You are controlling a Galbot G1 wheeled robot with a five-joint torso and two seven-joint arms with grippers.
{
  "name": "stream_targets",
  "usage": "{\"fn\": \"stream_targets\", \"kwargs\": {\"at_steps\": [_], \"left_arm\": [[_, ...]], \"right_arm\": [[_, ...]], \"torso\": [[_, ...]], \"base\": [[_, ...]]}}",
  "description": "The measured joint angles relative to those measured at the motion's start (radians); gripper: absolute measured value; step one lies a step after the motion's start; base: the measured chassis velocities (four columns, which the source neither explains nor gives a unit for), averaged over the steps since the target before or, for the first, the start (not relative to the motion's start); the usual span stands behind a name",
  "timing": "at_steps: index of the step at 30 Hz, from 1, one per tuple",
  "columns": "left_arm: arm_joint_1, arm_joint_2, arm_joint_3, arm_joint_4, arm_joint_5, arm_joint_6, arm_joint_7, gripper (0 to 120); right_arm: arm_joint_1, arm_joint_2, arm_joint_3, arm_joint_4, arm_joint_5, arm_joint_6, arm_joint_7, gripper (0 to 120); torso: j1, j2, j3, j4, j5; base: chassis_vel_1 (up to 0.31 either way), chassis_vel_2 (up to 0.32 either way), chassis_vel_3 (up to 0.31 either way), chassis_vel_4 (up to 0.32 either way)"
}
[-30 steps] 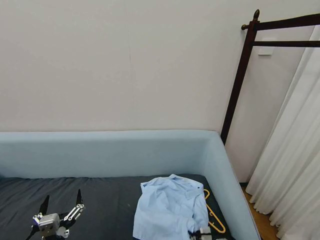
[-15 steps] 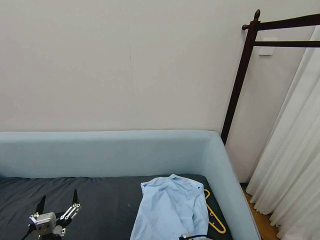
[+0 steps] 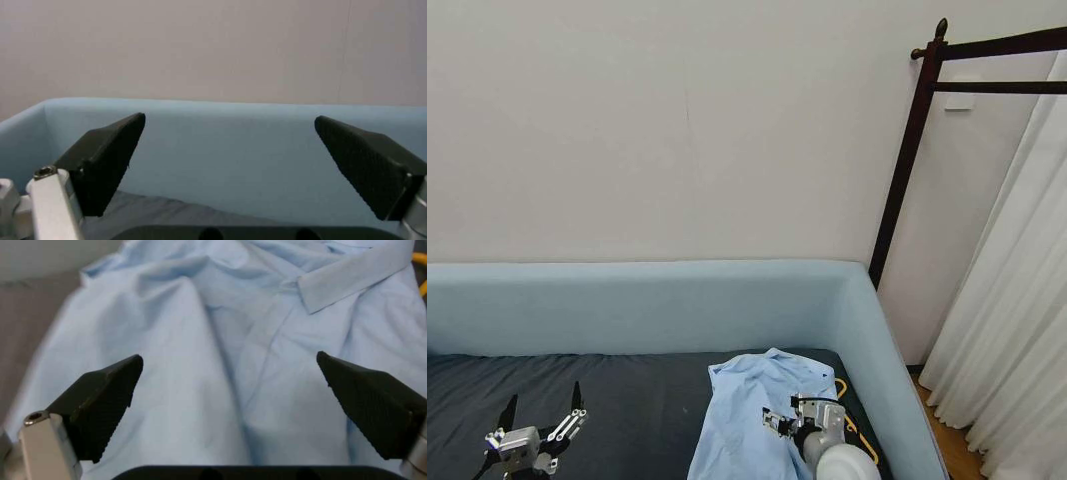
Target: Pick up the clothes from the sofa and hang them on the clothes hanger.
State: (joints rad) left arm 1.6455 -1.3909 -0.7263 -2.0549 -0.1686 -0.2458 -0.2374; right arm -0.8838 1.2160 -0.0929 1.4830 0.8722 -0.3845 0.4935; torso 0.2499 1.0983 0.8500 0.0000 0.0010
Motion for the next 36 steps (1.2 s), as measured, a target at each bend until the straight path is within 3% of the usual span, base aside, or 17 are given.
{"fn": "stream_targets", "kwargs": {"at_steps": [1,5,11,20,22,31,36], "left_arm": [[0.000,0.000,0.000,0.000,0.000,0.000,0.000,100],[0.015,-0.002,-0.022,-0.007,0.000,-0.001,0.000,100],[0.028,-0.011,-0.033,-0.015,0.000,-0.008,0.000,100],[0.039,-0.036,-0.023,-0.033,0.020,-0.017,-0.001,100],[0.039,-0.038,-0.022,-0.034,0.022,-0.017,0.000,100],[0.040,-0.044,-0.015,-0.036,0.030,-0.019,-0.004,100],[0.037,-0.040,-0.015,-0.034,0.030,-0.019,-0.007,100]], "right_arm": [[0.000,0.000,0.000,0.000,0.000,0.000,0.000,100],[0.054,0.045,0.011,-0.221,-0.192,0.033,-0.165,100],[0.055,0.058,0.018,-0.288,-0.280,0.041,-0.218,91],[-0.014,0.036,0.021,-0.252,-0.363,0.018,-0.242,52],[-0.020,0.033,0.021,-0.246,-0.369,0.020,-0.244,49],[-0.031,0.022,0.027,-0.232,-0.395,0.085,-0.247,12],[-0.056,-0.008,0.029,-0.150,-0.367,0.123,-0.248,0]], "torso": [[0.000,0.000,0.000,0.0000,0.0000],[0.000,0.000,0.000,-0.0003,0.0000],[0.000,0.000,0.000,-0.0002,0.0000],[0.000,0.000,0.000,-0.0004,0.0001],[0.000,0.000,0.000,-0.0004,0.0001],[0.000,0.000,0.000,-0.0003,0.0001],[0.000,0.000,0.000,-0.0002,0.0002]], "base": [[0.000,0.000,0.000,0.000],[0.000,0.000,0.000,0.000],[0.000,0.000,0.000,0.000],[0.000,0.000,0.000,0.000],[0.000,0.000,0.000,0.000],[0.000,0.000,0.000,0.000],[0.000,0.000,0.000,0.000]]}}
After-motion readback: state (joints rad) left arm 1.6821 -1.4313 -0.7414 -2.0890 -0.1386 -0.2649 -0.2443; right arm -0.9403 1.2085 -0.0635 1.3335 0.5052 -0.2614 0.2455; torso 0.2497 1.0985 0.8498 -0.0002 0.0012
